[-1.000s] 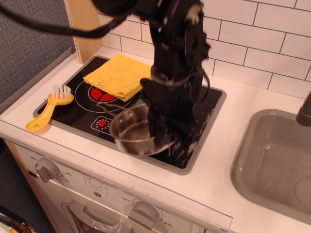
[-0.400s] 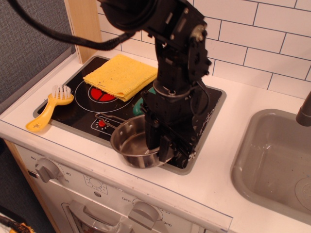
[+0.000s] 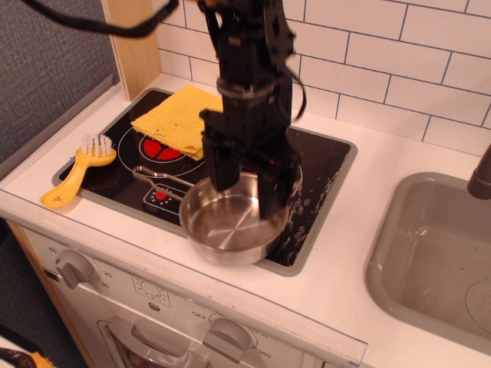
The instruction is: Move silver pot to front right side of stove top
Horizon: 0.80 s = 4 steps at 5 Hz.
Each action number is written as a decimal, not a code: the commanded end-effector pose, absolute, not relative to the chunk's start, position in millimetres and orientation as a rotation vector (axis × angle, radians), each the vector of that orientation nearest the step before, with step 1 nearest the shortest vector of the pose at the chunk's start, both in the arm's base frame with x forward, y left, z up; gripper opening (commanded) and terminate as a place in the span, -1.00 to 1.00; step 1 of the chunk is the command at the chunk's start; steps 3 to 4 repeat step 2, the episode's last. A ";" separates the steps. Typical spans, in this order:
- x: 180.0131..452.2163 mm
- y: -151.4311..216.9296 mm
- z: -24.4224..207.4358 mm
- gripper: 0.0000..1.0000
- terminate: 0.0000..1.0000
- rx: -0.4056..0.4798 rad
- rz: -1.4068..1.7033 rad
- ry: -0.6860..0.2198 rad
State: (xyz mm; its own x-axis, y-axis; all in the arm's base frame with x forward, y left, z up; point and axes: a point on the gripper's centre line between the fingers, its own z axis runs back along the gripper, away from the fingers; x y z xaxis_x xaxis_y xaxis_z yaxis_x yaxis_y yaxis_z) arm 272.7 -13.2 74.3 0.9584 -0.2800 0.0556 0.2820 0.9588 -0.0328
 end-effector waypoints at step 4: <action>275.5 -2.2 85.9 1.00 1.00 -0.009 -0.360 -0.092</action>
